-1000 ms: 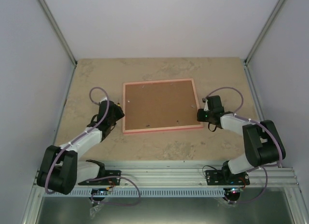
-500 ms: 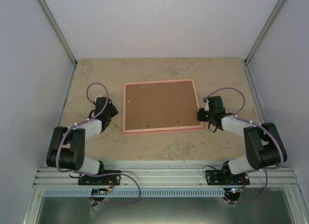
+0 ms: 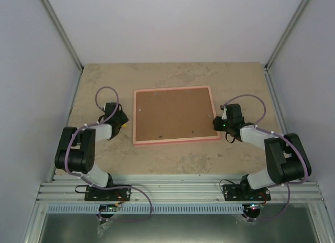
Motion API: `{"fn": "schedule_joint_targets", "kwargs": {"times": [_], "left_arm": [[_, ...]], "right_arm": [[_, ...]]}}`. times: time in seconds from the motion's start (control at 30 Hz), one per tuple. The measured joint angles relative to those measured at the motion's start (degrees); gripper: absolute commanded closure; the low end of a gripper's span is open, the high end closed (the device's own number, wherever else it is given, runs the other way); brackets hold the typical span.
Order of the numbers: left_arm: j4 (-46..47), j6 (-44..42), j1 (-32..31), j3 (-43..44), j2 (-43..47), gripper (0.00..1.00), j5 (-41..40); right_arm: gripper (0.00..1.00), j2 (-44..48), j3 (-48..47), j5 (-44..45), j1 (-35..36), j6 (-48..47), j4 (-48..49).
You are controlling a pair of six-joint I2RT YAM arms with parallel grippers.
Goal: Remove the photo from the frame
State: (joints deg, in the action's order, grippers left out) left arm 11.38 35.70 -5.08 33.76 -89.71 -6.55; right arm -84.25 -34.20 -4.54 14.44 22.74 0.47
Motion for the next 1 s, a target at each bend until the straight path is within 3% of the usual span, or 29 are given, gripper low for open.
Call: {"fn": "schedule_joint_targets", "kwargs": {"times": [0.2, 0.43, 0.5, 1.0], "left_arm": [[-1.53, 0.11, 0.00, 0.26, -0.87, 0.51, 0.20], [-3.93, 0.59, 0.02, 0.24, 3.96, 0.09, 2.16], [-4.11, 0.68, 0.09, 0.13, 6.56, 0.01, 3.10], [-9.86, 8.57, 0.11, -2.99, 20.70, 0.01, 1.62]], "right_arm": [[0.65, 0.00, 0.00, -0.26, 0.00, -0.04, 0.02], [0.62, 0.00, 0.00, -0.22, 0.92, -0.20, 0.02], [0.61, 0.11, 0.00, 0.11, 1.38, -0.22, 0.00], [0.58, 9.25, 1.33, 0.74, 7.26, -0.39, -2.08]]}}
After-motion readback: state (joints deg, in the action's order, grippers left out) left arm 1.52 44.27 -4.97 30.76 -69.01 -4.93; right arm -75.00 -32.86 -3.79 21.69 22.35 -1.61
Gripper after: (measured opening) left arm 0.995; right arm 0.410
